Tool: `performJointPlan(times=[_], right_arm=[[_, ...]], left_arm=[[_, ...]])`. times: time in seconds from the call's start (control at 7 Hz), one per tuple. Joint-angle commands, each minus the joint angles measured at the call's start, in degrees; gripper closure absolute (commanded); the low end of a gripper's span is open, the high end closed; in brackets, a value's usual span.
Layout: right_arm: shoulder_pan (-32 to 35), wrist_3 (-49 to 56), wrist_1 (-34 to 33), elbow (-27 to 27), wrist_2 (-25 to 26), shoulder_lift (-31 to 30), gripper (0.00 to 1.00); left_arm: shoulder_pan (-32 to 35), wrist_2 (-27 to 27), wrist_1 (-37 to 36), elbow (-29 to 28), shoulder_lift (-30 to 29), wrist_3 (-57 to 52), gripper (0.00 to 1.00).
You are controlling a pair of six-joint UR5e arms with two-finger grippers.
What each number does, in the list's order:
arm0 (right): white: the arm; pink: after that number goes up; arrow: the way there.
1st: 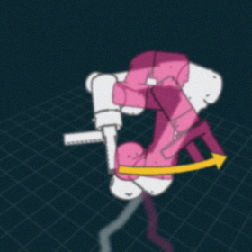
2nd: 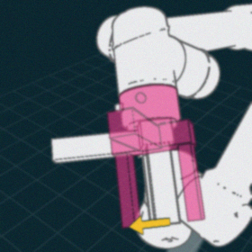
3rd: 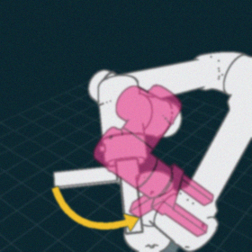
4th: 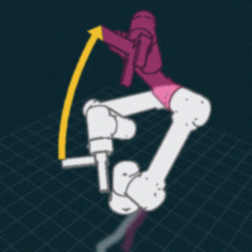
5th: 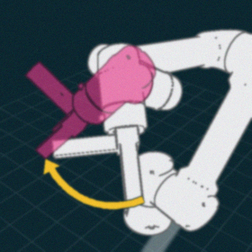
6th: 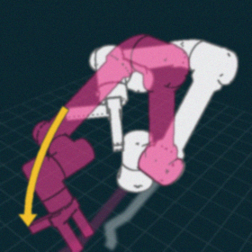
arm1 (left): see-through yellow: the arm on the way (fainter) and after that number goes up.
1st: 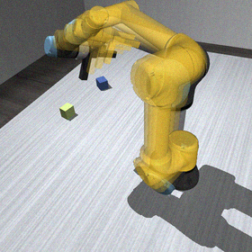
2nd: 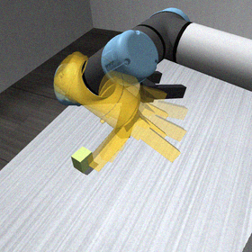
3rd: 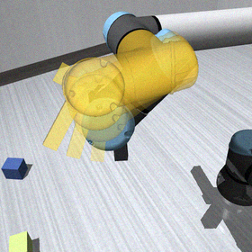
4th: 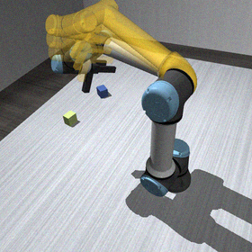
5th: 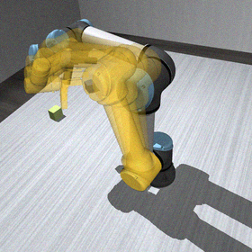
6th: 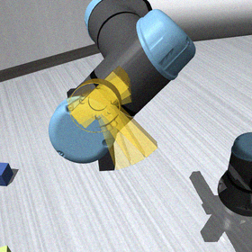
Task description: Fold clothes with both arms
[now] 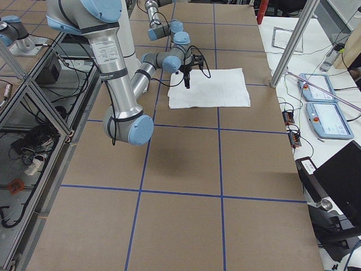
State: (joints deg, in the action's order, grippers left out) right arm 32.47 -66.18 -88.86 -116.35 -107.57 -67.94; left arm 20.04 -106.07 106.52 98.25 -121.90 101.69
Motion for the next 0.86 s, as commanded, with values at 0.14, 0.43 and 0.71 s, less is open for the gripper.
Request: performJointPlan(times=[0.14,0.43,0.71], right_arm=[[-0.2,-0.2,0.1,0.5,0.0,0.0,0.0],[-6.4,-13.5,0.2,2.2,0.8,0.1,0.0],[-11.4,-29.5,0.1,3.7,6.1,0.8,0.0]], left_arm=[[0.1,-0.4,-0.2,2.8,0.3,0.0,1.0],[0.3,-0.5,-0.2,2.8,0.3,0.3,1.0],[0.3,-0.5,-0.1,2.7,0.4,0.8,1.0]])
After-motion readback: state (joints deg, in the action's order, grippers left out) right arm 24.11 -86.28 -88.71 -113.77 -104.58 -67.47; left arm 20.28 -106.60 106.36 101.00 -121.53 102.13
